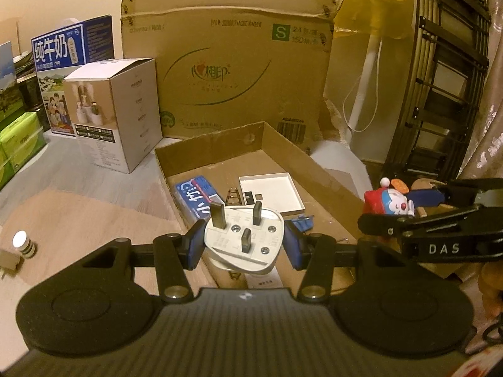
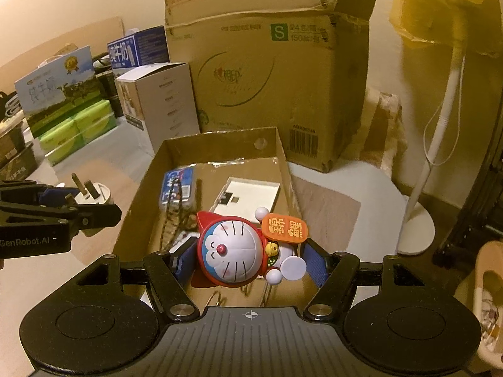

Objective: Organize rigid objects
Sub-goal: 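Carry the plug adapter and Doraemon figure with both tools over the cardboard box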

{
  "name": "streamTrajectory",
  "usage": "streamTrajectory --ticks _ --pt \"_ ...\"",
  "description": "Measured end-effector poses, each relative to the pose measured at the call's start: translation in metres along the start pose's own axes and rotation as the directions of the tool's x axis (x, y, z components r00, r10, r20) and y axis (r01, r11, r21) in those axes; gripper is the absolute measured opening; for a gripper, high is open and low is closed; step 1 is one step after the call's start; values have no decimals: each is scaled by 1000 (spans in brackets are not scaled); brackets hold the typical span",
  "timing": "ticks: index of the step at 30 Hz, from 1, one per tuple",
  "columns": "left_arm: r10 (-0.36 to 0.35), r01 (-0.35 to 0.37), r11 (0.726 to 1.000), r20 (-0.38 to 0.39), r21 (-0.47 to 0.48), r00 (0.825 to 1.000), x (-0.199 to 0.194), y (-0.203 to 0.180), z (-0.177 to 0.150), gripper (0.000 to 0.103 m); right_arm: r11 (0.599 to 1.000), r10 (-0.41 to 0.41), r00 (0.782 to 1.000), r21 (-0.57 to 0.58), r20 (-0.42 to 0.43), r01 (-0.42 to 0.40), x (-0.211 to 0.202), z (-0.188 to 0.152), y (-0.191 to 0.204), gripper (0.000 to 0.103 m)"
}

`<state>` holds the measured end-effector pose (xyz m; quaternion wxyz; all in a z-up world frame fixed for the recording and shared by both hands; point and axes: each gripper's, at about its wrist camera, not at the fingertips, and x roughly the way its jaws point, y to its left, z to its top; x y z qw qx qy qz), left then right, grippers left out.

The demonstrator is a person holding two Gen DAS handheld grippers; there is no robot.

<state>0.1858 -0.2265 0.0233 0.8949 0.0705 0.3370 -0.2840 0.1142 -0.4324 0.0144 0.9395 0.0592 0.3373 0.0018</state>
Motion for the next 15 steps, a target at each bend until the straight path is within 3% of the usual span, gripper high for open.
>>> streamTrajectory --ticks 15 --pt "-22 24 1000 -66 20 998 42 -3 -9 48 1000 11 999 25 -30 -11 30 7 -18 70"
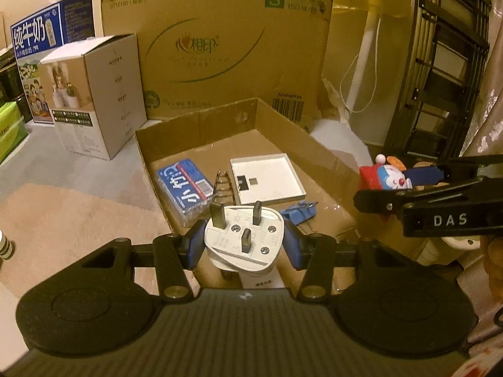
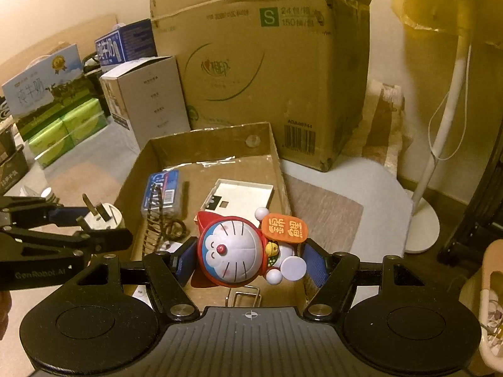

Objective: Organize rigid objects
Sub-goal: 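Carry the plug adapter and Doraemon figure with both tools over the cardboard box, then open the left tool to drop the plug adapter while the right tool releases Doraemon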

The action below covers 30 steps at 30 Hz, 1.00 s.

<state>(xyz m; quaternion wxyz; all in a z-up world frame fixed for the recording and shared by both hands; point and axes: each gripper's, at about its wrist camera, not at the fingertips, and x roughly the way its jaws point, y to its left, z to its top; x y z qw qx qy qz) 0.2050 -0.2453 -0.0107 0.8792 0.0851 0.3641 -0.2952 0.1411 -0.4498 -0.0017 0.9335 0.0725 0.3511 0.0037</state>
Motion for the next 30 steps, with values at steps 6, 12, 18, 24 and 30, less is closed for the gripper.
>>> streamTrajectory --ticks 6,12,18,24,30 --pt "4 -4 1000 -19 -4 1000 9 4 -4 48 1000 9 1000 6 -15 -9 9 -2 0 70" --pt "11 -11 1000 -25 -11 1000 18 7 -4 48 1000 11 1000 12 -21 -11 15 -2 1 70" --pt "39 -39 999 11 -1 999 14 9 -1 59 1000 14 1000 12 -23 -13 18 -1 1 70" --pt "70 -69 997 27 -29 997 1 20 -4 59 1000 18 1000 12 -26 -18 20 -3 4 70" --pt "85 -84 995 20 -49 996 -8 29 -11 59 1000 25 999 9 -40 -24 21 -6 12 70"
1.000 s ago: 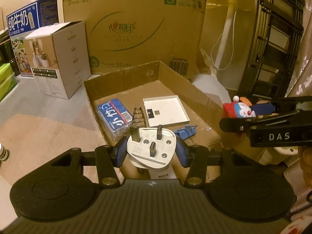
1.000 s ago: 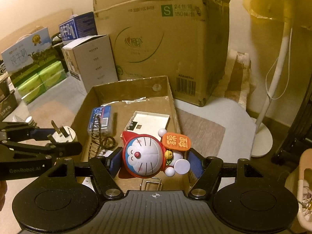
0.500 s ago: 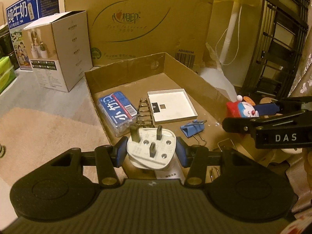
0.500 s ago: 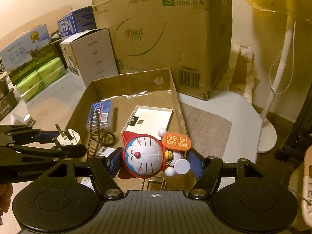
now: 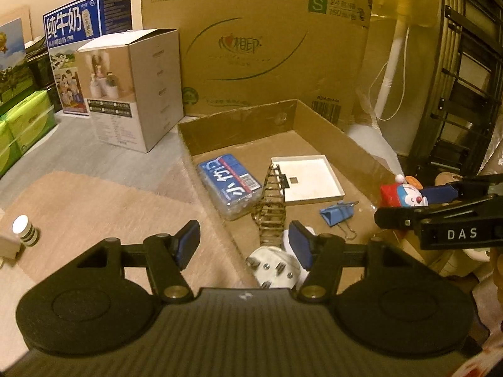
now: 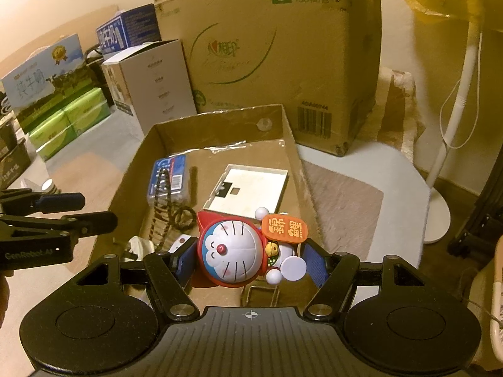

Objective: Organize rigid objects
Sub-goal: 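Open the left tool to drop the plug adapter while the right tool releases Doraemon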

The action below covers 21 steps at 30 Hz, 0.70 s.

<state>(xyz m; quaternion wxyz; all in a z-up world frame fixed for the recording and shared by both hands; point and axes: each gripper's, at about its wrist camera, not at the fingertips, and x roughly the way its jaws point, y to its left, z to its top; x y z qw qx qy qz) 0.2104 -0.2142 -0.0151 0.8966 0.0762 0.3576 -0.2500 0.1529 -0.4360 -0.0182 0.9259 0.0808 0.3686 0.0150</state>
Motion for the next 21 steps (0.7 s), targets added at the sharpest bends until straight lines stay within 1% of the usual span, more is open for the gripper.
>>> streamTrajectory --ticks 15,21 --pt "-12 12 1000 -8 -1 1000 -4 0 -5 59 1000 -2 1000 -15 -8 2 1 1 11 70" --pt "-14 14 1000 -8 -6 1000 -5 2 -5 59 1000 22 1000 -5 -4 -22 2 1 11 70"
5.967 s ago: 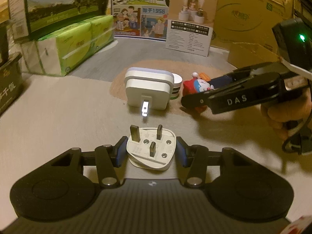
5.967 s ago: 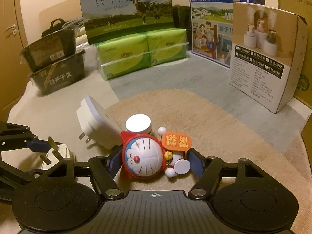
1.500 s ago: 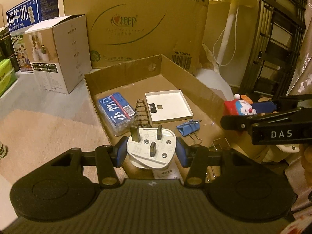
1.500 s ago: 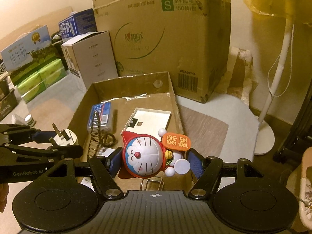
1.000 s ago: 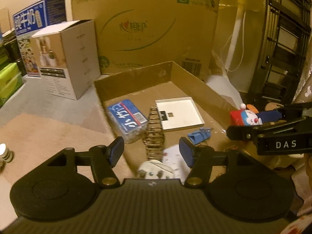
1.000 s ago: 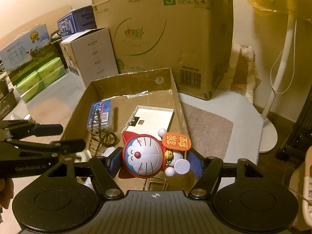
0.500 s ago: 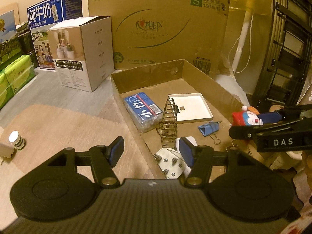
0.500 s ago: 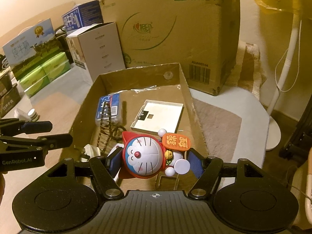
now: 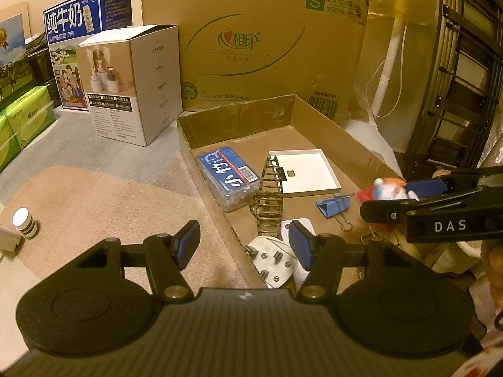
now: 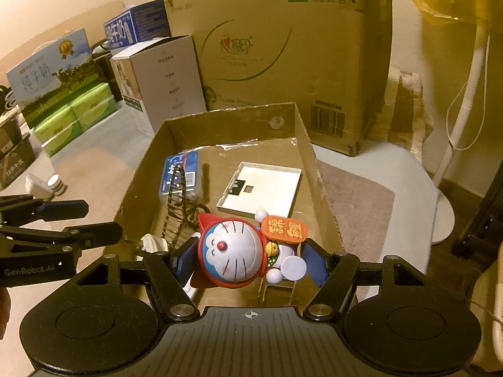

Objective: Organize rigid objects
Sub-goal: 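Open the left tool to drop the plug adapter while the right tool releases Doraemon, then withdraw both open tools from the box toward the socket adapter and jar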

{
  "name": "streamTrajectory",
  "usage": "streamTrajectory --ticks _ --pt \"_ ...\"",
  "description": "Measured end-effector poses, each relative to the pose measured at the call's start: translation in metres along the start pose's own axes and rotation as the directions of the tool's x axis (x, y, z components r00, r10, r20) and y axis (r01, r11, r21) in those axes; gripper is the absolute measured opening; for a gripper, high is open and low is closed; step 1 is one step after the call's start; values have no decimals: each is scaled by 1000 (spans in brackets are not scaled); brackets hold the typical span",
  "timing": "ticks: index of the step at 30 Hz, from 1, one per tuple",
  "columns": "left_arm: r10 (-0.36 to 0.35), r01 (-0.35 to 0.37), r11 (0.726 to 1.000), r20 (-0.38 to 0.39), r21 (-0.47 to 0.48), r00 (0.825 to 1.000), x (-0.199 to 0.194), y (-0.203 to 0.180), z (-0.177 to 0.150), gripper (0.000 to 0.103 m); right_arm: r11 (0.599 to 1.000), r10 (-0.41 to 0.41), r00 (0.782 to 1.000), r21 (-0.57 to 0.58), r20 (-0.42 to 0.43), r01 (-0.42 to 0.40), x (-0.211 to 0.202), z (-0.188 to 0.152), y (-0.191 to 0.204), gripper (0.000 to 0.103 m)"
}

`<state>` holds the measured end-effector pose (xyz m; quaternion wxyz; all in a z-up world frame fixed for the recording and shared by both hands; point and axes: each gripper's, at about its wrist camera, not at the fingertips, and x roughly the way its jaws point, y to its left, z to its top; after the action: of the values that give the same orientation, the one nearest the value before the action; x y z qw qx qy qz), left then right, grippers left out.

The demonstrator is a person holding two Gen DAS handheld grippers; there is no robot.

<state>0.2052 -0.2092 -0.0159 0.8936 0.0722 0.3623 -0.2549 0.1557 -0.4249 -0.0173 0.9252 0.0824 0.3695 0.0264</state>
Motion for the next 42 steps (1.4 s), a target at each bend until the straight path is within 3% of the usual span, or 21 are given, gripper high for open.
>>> streamTrajectory --ticks 3,5,16,42 --pt "5 -5 1000 -3 -1 1000 0 1 0 63 1000 15 1000 1 18 -15 0 1 1 70" --pt "19 -19 1000 -1 0 1000 -1 2 -2 73 1000 -7 1000 1 29 7 -2 1 1 79" --pt "40 -40 999 2 -28 999 -21 11 -13 74 998 -13 1000 58 22 12 -21 -12 0 81" --pt "94 -91 993 35 -74 995 -99 36 -49 82 1000 17 1000 11 3 -18 -65 -44 66 82"
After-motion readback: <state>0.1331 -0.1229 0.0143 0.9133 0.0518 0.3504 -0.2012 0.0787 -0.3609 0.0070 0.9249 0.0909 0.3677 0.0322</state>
